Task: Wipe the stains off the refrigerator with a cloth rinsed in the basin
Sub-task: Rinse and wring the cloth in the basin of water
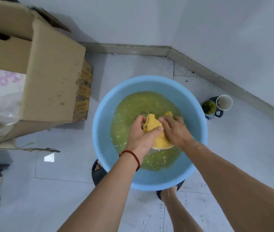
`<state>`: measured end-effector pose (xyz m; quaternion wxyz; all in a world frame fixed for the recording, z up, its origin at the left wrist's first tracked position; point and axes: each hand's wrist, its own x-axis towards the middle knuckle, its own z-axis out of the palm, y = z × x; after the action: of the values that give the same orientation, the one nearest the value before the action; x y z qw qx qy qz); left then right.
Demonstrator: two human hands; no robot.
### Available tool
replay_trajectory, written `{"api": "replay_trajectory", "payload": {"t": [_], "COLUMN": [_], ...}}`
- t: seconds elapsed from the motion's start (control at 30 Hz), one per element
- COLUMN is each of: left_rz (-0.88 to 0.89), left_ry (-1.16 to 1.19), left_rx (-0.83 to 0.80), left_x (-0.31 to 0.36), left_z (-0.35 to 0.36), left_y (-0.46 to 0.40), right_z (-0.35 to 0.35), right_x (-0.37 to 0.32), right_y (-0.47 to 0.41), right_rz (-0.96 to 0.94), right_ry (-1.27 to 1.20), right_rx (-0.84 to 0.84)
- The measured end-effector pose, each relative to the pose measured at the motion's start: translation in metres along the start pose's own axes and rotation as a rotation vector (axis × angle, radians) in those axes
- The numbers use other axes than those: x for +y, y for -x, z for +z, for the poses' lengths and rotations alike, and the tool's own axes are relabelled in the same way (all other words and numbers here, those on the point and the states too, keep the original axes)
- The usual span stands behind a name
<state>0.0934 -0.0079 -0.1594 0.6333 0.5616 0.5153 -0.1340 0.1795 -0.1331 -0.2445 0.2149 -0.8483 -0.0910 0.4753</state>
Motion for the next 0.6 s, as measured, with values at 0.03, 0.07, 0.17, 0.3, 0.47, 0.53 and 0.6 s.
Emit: {"api": "replay_trajectory", "payload": {"t": [0.03, 0.07, 0.17, 0.3, 0.47, 0.53, 0.6], "left_rz": [0.063, 0.115, 0.193, 0.100, 0.131, 0.175, 0.159], "left_ry": [-0.052, -0.103, -0.162, 0.016, 0.018, -0.191, -0.340], "left_rx": [-0.039, -0.069, -0.166, -0.237, -0.124, -0.139, -0.287], "left_x": [0.007, 0.013, 0.038, 0.056, 0.059, 0.058, 0.057], "left_z": [-0.004, -0.008, -0.018, -0.026, -0.065, -0.081, -0.085], "left_y": [0.009, 0.018, 0.042, 0.068, 0.083, 0.087, 0.094], "right_z": [-0.011, -0.020, -0.038, -0.019, -0.034, -0.049, -0.064], "right_x": [0.004, 0.005, -0.007, -0.036, -0.053, -0.058, -0.065], "right_y": [0.011, 0.024, 0.072, 0.107, 0.117, 0.123, 0.130], "right_rz": [-0.087, -0.182, -0.412, -0.633, -0.259, -0.273, -0.305], "right_ry": [0.019, 0.026, -0.064, -0.146, -0.220, -0.230, -0.277], "right_rx": [0.024, 0.031, -0.099, -0.025, 0.128, 0.110, 0.071]}}
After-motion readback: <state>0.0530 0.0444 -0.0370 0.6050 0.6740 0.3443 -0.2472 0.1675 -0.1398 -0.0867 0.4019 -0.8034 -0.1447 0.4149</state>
